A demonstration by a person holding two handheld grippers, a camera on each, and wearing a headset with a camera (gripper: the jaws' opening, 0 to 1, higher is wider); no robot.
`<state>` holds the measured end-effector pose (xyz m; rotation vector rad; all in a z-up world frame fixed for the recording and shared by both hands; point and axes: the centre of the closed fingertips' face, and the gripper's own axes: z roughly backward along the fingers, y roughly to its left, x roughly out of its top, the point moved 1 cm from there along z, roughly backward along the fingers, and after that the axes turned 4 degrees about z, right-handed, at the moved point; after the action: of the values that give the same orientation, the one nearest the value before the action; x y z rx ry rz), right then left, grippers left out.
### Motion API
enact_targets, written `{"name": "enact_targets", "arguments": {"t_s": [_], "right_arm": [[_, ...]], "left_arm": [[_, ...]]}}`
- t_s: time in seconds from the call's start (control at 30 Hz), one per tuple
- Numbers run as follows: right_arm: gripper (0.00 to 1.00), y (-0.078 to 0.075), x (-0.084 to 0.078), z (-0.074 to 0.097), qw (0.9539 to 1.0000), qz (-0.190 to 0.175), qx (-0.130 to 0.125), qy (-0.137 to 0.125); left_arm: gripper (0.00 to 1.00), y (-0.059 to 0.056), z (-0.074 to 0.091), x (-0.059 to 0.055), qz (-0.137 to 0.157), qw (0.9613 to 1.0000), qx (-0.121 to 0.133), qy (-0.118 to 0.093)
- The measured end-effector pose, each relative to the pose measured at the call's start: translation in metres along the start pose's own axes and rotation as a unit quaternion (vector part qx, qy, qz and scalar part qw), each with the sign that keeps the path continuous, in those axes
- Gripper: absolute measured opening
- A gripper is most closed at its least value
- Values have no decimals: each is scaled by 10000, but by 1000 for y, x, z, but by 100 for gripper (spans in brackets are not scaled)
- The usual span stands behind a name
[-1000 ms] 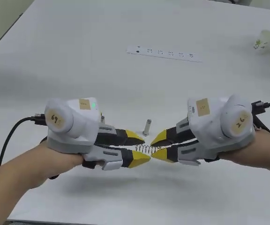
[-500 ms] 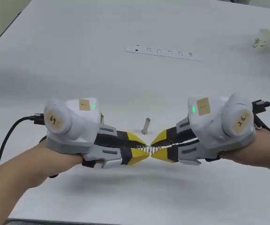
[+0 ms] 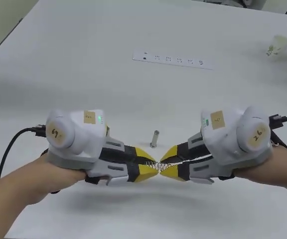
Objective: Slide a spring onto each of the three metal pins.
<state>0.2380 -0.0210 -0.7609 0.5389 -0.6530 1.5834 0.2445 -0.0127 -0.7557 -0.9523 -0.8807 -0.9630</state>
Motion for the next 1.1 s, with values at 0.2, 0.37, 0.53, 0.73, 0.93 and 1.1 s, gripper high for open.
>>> {"name": "enact_targets", "arguments": {"t_s": [0.2,0.37,0.53,0.73,0.93,1.1], "right_arm": [[12,0,-13,4,9997,-256,5,36],[11,2,-13,5,9990,-437,-9,-117],[9,4,-13,3,9991,-395,47,-120],[8,5,-11,4,9998,-214,28,-54],[7,1,3,13,9999,145,-7,14],[7,2,21,18,9993,345,125,-57]], "left_arm": [[2,0,0,0,18,10000,-55,26],[2,-2,-1,-1,14,9999,-105,52],[2,-4,-2,-1,-42,9998,-140,110],[2,-4,-1,-3,-15,9998,-144,115],[2,-4,-1,-9,-47,9997,-123,200],[2,-3,-2,-11,-84,9996,-96,254]]}}
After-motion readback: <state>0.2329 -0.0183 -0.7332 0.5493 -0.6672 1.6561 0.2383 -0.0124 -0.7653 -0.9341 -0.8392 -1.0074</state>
